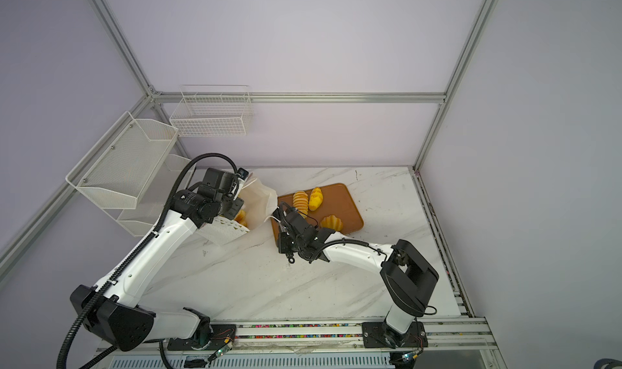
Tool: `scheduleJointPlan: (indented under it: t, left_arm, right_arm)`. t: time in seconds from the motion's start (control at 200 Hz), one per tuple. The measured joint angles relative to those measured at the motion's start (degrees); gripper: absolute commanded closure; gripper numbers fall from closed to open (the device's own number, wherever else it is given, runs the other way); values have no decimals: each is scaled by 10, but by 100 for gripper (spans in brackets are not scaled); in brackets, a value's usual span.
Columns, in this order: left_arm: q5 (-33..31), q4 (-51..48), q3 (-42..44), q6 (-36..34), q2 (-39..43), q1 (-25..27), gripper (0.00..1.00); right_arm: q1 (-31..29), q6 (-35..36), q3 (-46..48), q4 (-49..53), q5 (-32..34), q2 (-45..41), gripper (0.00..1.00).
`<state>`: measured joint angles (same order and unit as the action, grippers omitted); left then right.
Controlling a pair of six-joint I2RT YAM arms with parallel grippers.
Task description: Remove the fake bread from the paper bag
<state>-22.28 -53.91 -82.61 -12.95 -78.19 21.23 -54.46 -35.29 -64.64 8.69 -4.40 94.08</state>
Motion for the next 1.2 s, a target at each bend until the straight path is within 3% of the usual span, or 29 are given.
scheduleJointPlan:
  t: [0.495, 0.73, 0.95, 1.2]
  left_arm:
    - [16, 12, 0, -14, 12, -29, 100]
    - [30, 21, 11, -18, 21, -29, 100]
    - [47, 36, 32, -40, 40, -28, 100]
    - [25, 66, 42, -78, 42, -16, 100]
  right_arm:
    - [6, 43, -6, 158, 99, -68, 100]
    - [8, 64, -66, 253, 126, -93, 100]
    - [9, 95, -133, 314, 118, -112, 100]
    - [-4, 117, -172, 318, 47, -114, 100]
